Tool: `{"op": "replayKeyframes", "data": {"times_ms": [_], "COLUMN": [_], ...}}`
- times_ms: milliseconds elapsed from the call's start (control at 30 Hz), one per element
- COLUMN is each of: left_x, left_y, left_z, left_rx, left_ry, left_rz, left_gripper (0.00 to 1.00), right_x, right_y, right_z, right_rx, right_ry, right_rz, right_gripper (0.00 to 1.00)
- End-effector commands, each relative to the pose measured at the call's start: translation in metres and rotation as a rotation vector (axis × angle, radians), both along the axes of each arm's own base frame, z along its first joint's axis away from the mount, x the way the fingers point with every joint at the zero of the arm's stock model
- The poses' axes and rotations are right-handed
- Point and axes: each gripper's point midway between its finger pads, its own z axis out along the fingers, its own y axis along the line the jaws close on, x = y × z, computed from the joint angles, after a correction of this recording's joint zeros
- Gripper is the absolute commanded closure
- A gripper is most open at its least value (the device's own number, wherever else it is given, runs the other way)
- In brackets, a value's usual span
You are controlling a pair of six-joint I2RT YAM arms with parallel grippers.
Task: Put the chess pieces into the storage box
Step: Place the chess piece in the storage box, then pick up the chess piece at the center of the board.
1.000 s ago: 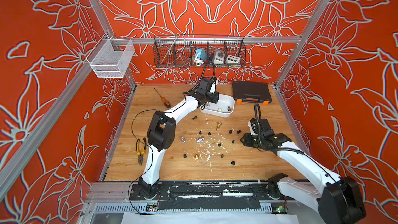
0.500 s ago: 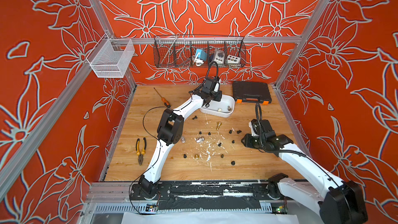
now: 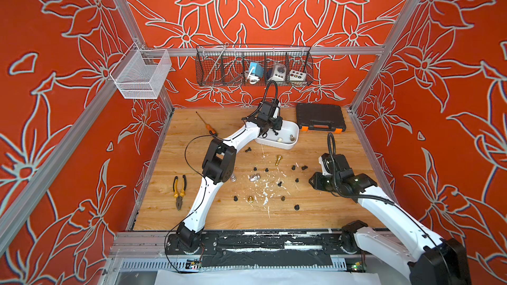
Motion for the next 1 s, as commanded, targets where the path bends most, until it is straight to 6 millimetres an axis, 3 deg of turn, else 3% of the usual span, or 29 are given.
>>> {"op": "replayKeyframes", "data": {"times_ms": [0,967], "left_x": [0.004,0.000], "left_y": [-0.006,-0.006], "left_z": [0.001,0.044], "left_rx": [-0.013,-0.044], "left_ry": [-0.017,-0.075], "left_rz": [0.002,-0.014], "left_gripper": [0.63,0.59], "right_x": [-0.007,-0.010], "right_y": [-0.006,-0.007], "right_z": [-0.006,-0.005], "right_rx": [-0.022,-0.022], "right_ry": [0.022,0.024], "right_rz": [-0.021,-0.022], "right_gripper": [0.64,0.64]}}
